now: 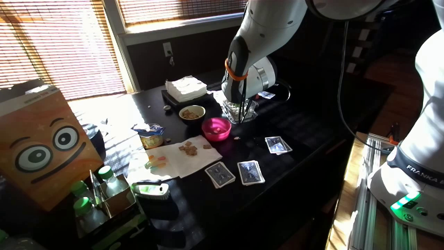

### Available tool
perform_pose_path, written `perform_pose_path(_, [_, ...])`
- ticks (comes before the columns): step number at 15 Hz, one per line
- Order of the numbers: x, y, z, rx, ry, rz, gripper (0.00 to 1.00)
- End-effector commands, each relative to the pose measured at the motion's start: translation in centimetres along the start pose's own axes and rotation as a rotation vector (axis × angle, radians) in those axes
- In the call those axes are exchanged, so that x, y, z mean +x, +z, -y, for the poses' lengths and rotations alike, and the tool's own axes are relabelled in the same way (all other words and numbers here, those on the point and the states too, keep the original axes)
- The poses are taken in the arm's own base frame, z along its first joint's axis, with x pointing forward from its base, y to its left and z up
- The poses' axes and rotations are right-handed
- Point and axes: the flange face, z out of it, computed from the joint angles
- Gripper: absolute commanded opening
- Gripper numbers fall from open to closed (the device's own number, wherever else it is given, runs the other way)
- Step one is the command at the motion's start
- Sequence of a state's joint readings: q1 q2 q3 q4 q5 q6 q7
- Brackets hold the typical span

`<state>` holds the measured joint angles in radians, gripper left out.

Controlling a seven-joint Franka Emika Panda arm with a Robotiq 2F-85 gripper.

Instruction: Transfer a spoonful of contents from the transparent bowl to the pink bowl

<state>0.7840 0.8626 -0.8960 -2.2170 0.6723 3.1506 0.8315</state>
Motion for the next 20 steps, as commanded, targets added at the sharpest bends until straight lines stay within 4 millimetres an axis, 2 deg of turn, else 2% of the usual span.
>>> perform_pose_path(1, [0.3, -1.0, 0.3, -0.013, 0.046, -0.072, 0.05])
perform_pose_path(5, [0.5, -1.5, 0.6, -0.029, 0.055, -0.131, 0.05])
perform_pose_path(16, [-0.8, 0.6, 0.7, -0.061, 0.032, -0.229, 0.05])
perform_pose_path(20, [-1.9, 1.0, 1.2, -0.065, -0.007, -0.238, 0.05])
